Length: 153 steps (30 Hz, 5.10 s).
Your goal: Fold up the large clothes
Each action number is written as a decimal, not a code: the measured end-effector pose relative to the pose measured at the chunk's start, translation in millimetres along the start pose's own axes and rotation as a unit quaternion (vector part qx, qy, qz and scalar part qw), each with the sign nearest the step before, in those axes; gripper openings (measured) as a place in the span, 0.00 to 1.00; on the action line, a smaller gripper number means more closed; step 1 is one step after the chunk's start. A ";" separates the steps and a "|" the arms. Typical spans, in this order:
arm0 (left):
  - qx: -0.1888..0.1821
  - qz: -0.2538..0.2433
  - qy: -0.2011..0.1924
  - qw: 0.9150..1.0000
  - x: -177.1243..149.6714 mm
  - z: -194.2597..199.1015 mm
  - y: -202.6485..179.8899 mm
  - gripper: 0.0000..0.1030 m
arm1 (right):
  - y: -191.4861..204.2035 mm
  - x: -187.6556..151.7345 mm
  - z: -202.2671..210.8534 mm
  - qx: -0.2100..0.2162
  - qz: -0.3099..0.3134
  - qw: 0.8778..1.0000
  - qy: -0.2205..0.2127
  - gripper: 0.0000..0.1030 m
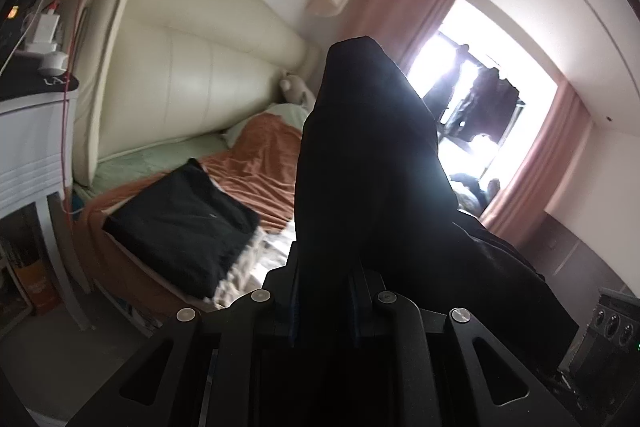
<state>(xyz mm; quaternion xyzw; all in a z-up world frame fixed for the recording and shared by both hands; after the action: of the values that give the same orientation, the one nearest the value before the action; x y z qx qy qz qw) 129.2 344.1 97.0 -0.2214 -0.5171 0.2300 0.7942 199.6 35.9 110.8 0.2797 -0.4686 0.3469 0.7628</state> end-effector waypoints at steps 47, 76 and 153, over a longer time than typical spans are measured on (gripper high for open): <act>0.182 -0.006 -0.001 0.983 190.5 -187.1 128.3 0.17 | -29.2 67.6 -343.9 0.233 -0.056 0.968 0.077 0.12; 0.300 -0.114 0.058 0.945 132.9 -294.1 147.2 0.46 | -227.5 -58.9 -505.5 0.127 -0.247 0.946 0.166 0.11; 0.402 -0.032 0.028 0.915 -15.0 -98.2 201.4 0.63 | -52.6 -99.8 -416.6 0.090 0.100 0.948 0.288 0.44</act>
<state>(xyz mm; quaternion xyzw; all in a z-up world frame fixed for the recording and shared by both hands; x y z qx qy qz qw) 187.0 484.3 -68.5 0.1272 -0.3653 0.3867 0.8372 426.2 290.7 -153.7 0.1872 -0.2216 0.5274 0.7985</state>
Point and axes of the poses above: each gripper's, at about its wrist camera, not at the fingertips, and z roughly against the way its jaws point, y to its left, x to its top, the point moved 1 cm from there along -z, roughly the way its jaws point, and after that the axes turned 7 degrees about z, right-handed, at the moved point
